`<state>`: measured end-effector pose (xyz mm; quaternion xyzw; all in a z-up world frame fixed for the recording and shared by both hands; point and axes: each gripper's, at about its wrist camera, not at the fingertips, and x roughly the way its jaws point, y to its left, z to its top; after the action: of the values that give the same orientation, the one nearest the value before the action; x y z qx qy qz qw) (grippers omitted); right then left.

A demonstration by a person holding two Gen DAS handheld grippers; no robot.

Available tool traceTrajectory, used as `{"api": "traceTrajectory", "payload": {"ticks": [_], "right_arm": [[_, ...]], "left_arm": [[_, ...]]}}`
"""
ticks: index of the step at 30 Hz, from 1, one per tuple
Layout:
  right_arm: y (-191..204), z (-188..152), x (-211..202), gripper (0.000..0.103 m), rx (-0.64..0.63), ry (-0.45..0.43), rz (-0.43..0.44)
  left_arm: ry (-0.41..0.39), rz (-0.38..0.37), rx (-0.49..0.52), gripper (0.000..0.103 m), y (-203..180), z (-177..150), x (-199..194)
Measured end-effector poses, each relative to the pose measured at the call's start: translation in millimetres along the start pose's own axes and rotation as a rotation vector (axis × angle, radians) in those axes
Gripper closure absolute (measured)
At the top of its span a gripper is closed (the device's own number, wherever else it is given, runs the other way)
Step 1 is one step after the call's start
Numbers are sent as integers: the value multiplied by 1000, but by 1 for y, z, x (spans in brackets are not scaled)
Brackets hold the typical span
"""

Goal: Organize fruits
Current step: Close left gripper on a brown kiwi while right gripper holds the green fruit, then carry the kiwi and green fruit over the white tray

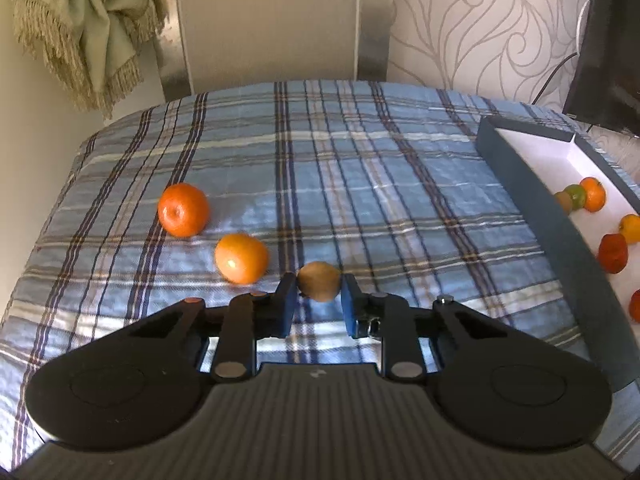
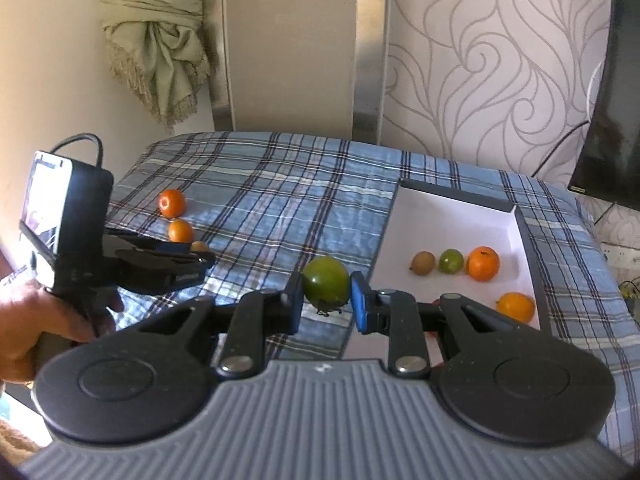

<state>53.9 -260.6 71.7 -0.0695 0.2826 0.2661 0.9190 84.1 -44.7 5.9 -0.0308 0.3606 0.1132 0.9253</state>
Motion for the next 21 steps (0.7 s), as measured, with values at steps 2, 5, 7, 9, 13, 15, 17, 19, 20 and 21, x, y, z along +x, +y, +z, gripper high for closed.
{"api": "traceTrajectory", "payload": {"ticks": [2, 5, 7, 9, 13, 15, 17, 19, 20, 21], "right_arm": [[-3, -2, -3, 75, 5, -2, -3], [-6, -4, -7, 75, 9, -4, -6], [-8, -5, -9, 75, 13, -4, -10], [-11, -6, -12, 75, 19, -7, -15], [-19, -9, -19, 75, 34, -16, -30], [-24, -12, -24, 75, 42, -21, -39], [-28, -14, -27, 75, 47, -24, -47], [-32, -17, -32, 75, 53, -26, -57], [-35, -18, -34, 75, 56, -27, -61], [-37, -20, -35, 75, 61, -28, -67]], "left_arm": [[-8, -8, 7, 75, -5, 4, -3], [-25, -22, 25, 75, -16, 11, -9], [-36, -33, 35, 75, -23, 17, -13], [-47, -45, 46, 75, -32, 22, -17], [-69, -74, 73, 75, -51, 33, -23], [-77, -90, 86, 75, -61, 38, -25], [-85, -106, 100, 75, -72, 42, -27], [-89, -124, 113, 75, -83, 46, -28], [-91, -131, 119, 75, -89, 47, -28], [-93, -139, 125, 75, -95, 48, -29]]}}
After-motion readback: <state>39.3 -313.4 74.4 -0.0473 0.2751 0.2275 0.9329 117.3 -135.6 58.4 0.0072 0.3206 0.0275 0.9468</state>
